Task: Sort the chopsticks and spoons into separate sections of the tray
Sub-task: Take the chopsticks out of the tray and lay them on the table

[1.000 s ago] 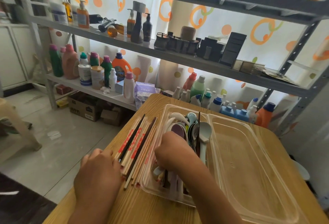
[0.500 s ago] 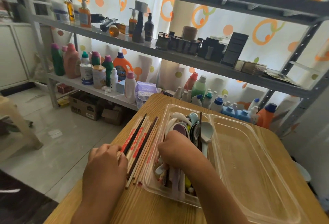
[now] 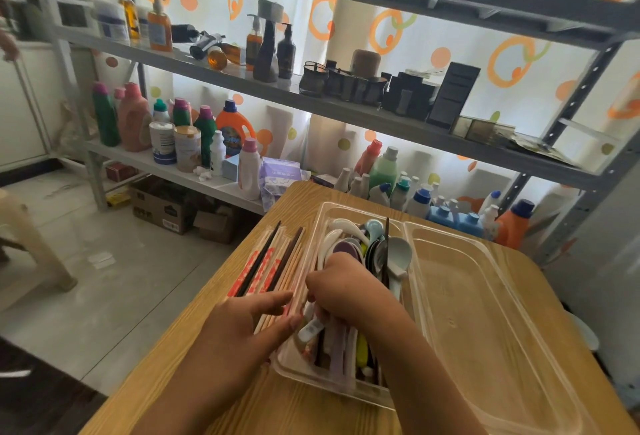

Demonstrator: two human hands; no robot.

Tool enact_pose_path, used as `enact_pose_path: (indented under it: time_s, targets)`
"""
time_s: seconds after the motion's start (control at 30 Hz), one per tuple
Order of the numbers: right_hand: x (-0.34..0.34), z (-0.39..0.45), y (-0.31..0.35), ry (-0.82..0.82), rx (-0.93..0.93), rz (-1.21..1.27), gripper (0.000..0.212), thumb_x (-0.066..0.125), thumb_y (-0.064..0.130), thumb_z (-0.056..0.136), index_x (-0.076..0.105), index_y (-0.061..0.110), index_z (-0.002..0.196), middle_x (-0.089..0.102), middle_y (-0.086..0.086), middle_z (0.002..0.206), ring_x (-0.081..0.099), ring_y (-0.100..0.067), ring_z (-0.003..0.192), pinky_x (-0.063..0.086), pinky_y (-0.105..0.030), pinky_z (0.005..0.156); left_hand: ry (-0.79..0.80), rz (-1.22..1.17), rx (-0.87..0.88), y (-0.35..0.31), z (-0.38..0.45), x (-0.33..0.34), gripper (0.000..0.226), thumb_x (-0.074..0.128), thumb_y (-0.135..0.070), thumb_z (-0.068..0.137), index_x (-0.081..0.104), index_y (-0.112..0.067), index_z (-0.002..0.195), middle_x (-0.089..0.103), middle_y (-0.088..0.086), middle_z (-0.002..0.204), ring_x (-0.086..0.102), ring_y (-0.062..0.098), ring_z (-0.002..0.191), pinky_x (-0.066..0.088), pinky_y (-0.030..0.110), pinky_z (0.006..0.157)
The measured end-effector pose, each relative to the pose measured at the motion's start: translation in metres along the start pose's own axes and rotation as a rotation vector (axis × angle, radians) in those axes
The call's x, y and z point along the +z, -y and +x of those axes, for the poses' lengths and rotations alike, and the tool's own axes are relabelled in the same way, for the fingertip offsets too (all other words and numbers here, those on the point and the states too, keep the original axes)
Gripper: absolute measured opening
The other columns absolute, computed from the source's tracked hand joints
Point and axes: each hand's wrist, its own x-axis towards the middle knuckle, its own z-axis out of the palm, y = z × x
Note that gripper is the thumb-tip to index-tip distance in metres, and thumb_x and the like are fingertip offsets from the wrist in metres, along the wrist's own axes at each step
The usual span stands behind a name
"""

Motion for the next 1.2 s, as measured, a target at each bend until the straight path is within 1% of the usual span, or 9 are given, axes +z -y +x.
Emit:
enact_pose_path:
  time_s: [0.1,0.2,0.3,0.47,0.63,0.8,0.97,1.1,1.2]
  targets:
    - [-0.001,0.000,-0.001,-0.006,-0.010,-0.004,0.016,0.050,0.014,0.095,0.063,0.006,0.099,0.054,-0.007,0.082,0.053,-0.016,0.064,0.043,-0.025,0.053,0.012,-0.081,-0.025,-0.002,0.000,0.000,0.041,0.069,-0.031,0.083,0.061,-0.030,0.124,0.055,-0.036,0.097,0.049,-0.029,0.092,0.047,0.004,0.062]
    - [-0.001,0.001,-0.001,-0.002,-0.002,0.009,0.017,0.052,0.016,0.094,0.064,0.007,0.100,0.058,-0.008,0.082,0.054,-0.016,0.061,0.044,-0.025,0.050,0.022,-0.089,-0.021,-0.002,-0.001,0.000,0.042,0.069,-0.029,0.084,0.061,-0.029,0.125,0.054,-0.036,0.098,0.053,-0.023,0.091,0.047,0.004,0.063]
    - [-0.001,-0.001,0.000,0.027,0.015,0.006,0.019,0.049,0.018,0.095,0.065,0.007,0.097,0.063,-0.005,0.069,0.055,-0.012,0.046,0.044,-0.021,0.044,0.028,-0.075,-0.014,0.000,-0.001,-0.001,0.043,0.068,-0.034,0.083,0.061,-0.031,0.125,0.054,-0.037,0.099,0.057,-0.014,0.089,0.048,0.006,0.065]
    - [-0.004,-0.007,0.002,0.072,0.007,0.028,0.023,0.047,0.018,0.096,0.065,0.004,0.092,0.063,0.000,0.051,0.052,-0.008,0.035,0.041,-0.018,0.039,0.025,-0.089,-0.007,-0.003,-0.002,-0.001,0.044,0.068,-0.033,0.083,0.060,-0.030,0.126,0.054,-0.035,0.097,0.056,-0.019,0.088,0.048,0.006,0.062]
    - [-0.007,-0.008,0.002,0.022,0.015,0.161,0.024,0.056,0.026,0.096,0.065,0.004,0.098,0.057,-0.002,0.058,0.046,-0.008,0.033,0.036,-0.017,0.036,0.049,-0.101,-0.006,-0.007,-0.001,-0.003,0.049,0.066,-0.039,0.078,0.060,-0.028,0.126,0.052,-0.035,0.096,0.049,-0.030,0.087,0.047,0.004,0.062]
    - [-0.011,-0.012,0.004,-0.005,-0.023,0.205,0.017,0.059,0.020,0.091,0.064,0.006,0.085,0.055,-0.004,0.059,0.046,-0.013,0.042,0.038,-0.021,0.042,0.076,-0.099,-0.021,-0.007,0.000,-0.007,0.059,0.055,-0.053,0.069,0.060,-0.034,0.125,0.051,-0.040,0.096,0.052,-0.023,0.091,0.049,0.011,0.066]
    - [-0.028,-0.029,0.009,-0.039,-0.131,0.450,0.019,0.060,0.018,0.091,0.063,0.005,0.078,0.048,0.000,0.050,0.038,-0.009,0.037,0.033,-0.019,0.038,0.044,-0.097,-0.007,0.001,0.000,-0.005,0.026,0.058,-0.033,0.091,0.066,-0.039,0.114,0.058,-0.049,0.089,0.050,-0.026,0.096,0.045,0.004,0.070]
    - [-0.034,-0.038,0.009,-0.080,-0.208,0.557,0.017,0.061,0.016,0.091,0.065,0.003,0.081,0.049,0.001,0.048,0.039,-0.009,0.037,0.035,-0.021,0.041,0.029,-0.075,-0.012,0.003,0.000,-0.004,0.023,0.058,-0.034,0.092,0.066,-0.044,0.110,0.058,-0.049,0.089,0.052,-0.024,0.096,0.044,0.005,0.067]
    - [-0.033,-0.034,0.007,-0.122,-0.261,0.591,0.017,0.064,0.017,0.091,0.069,0.006,0.079,0.057,-0.001,0.054,0.049,-0.011,0.043,0.038,-0.023,0.045,0.013,-0.069,-0.020,0.000,0.000,-0.004,0.018,0.056,-0.036,0.092,0.064,-0.048,0.104,0.055,-0.052,0.084,0.051,-0.024,0.094,0.044,0.011,0.065]
